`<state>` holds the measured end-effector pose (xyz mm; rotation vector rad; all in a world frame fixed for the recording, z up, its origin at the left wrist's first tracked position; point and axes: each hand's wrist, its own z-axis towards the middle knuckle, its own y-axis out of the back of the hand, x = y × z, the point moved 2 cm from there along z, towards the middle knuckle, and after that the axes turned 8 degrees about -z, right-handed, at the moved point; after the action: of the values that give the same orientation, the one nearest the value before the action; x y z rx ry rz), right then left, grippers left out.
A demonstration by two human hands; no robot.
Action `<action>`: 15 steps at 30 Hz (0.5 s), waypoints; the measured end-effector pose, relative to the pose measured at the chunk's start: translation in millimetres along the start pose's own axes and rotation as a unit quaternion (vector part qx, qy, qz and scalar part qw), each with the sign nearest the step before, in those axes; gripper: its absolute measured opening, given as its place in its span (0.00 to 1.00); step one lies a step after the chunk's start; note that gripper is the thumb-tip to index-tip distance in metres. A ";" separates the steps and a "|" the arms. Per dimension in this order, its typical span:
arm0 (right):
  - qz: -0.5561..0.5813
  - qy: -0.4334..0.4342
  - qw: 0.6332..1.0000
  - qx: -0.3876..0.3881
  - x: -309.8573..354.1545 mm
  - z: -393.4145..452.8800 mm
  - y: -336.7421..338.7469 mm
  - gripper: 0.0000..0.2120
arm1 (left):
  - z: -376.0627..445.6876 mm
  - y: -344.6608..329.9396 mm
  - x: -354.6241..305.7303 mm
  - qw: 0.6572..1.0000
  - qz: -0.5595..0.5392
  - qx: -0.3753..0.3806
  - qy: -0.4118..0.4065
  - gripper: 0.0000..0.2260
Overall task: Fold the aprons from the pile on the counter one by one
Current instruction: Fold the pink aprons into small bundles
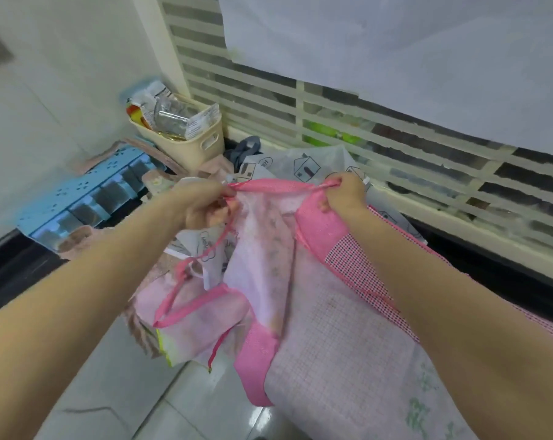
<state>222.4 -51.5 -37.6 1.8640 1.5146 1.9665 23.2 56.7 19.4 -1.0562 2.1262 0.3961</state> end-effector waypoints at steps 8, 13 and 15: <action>0.082 -0.015 0.996 -0.016 -0.5 15.9 29.9 0.08 | -11.1 -23.4 -105.1 0.721 0.604 -0.214 -0.266 0.03; -0.013 0.097 0.995 0.021 -8.7 13.5 22.3 0.36 | 21.5 -51.0 -64.5 0.563 0.728 -0.280 -0.271 0.28; -0.050 0.117 0.991 0.036 -22.0 -4.0 13.8 0.42 | 31.5 -60.2 -27.4 0.502 0.786 -0.241 -0.269 0.32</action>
<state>233.2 -74.6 -44.4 1.5928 1.7234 2.1740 96.3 52.3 19.7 1.1198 1.6980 1.8849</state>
